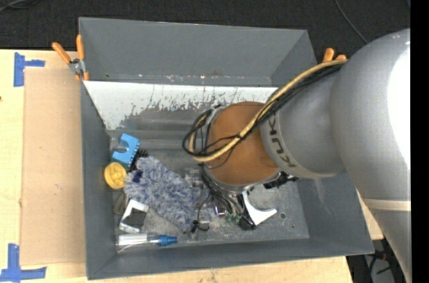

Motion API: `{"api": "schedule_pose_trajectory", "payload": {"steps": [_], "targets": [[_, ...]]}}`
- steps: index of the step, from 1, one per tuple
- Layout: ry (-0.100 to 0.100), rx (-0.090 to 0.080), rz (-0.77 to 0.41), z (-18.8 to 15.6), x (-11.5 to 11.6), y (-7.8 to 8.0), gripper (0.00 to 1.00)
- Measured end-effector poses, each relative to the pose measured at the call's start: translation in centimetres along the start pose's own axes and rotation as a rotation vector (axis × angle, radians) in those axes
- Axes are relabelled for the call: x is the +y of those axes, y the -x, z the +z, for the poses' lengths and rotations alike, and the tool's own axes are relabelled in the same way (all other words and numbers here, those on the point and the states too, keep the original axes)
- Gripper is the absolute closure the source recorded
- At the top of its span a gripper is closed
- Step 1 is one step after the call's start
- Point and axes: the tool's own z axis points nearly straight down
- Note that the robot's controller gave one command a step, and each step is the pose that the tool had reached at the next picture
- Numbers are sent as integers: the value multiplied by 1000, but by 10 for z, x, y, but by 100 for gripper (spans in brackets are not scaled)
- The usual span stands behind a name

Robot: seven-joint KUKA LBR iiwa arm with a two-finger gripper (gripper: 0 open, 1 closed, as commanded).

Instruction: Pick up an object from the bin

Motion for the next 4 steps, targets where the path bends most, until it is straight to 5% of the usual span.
{"api": "schedule_pose_trajectory", "payload": {"steps": [1,2,4], "targets": [[-2,-1,248,2,9,-14,0],[0,0,34,2,-1,-1,100],[0,2,37,-3,-1,-2,100]]}}
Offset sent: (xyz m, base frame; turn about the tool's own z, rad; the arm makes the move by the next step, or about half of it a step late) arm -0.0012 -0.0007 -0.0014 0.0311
